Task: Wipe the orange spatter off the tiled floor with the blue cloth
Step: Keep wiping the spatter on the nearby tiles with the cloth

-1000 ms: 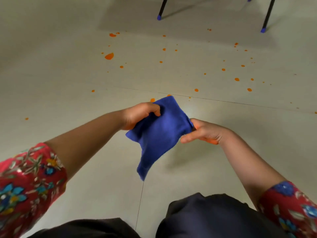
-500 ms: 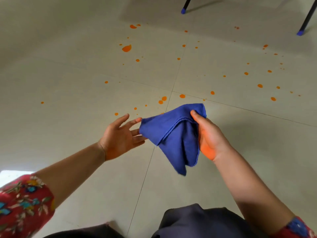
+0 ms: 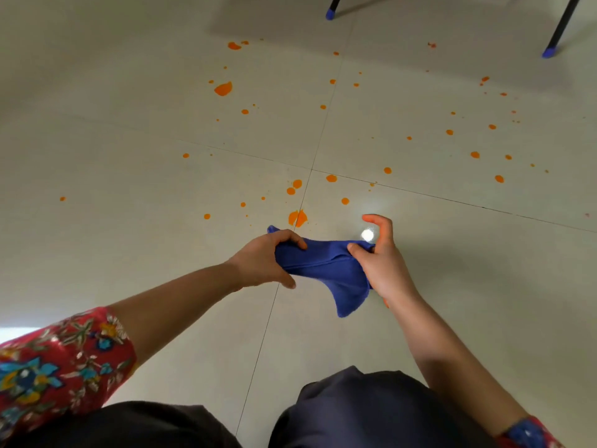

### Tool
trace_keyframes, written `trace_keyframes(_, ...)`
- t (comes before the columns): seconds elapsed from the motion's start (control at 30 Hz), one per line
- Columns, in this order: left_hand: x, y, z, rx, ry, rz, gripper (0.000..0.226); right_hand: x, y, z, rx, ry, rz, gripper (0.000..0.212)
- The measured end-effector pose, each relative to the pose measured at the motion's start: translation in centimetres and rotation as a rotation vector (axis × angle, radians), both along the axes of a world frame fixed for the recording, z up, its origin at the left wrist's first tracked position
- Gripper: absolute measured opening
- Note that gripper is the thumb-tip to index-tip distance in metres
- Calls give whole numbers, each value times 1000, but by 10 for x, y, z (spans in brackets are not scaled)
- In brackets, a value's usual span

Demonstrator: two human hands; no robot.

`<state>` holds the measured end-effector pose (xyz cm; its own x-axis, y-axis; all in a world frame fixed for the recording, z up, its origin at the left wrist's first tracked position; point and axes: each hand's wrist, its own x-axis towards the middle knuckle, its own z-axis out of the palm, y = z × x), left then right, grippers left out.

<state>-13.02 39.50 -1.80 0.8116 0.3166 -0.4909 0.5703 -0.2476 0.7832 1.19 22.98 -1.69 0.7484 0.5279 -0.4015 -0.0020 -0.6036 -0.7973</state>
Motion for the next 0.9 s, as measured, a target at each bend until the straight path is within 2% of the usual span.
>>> trace_keyframes(0.07,-3,0,-4,120,-1,-16,40,-5,-5,1,29,-42,87,12)
trace_keyframes(0.1,-5,1,-6,114,-22,1,32,-8,-8,3,20,-11,147,6)
trace_keyframes(0.17,-9,2,-4,-17,-61,88,22,-12,-15,7,-78,0,284,27)
trace_keyframes(0.23,-15,3,0,-130,-61,171,19,-16,-18,8,-211,-195,399,49)
trace_keyframes(0.3,-19,0,1,-143,-49,227,18,-18,-16,7,-276,-399,453,50)
trace_keyframes(0.4,-20,-7,5,-174,-76,270,14,-15,-12,2,-394,-525,506,33)
trace_keyframes(0.43,-21,-9,6,-102,-90,231,17,-13,-12,2,-459,-538,525,26)
trace_keyframes(0.53,-23,-13,5,405,-92,-23,19,-6,-20,1,-589,-602,603,20)
trace_keyframes(0.6,-26,-13,1,546,-84,-134,20,-3,-26,-3,-550,-654,720,26)
trace_keyframes(0.67,-29,-7,-6,492,-36,-188,19,0,-28,-8,-478,-554,785,29)
trace_keyframes(0.77,-36,1,-13,348,85,-198,18,4,-29,-13,-386,-108,607,19)
trace_keyframes(0.8,-38,4,-17,302,104,-175,19,7,-29,-16,-354,-19,546,15)
trace_keyframes(0.9,-37,12,-29,151,91,-55,22,20,-16,-24,-274,34,392,15)
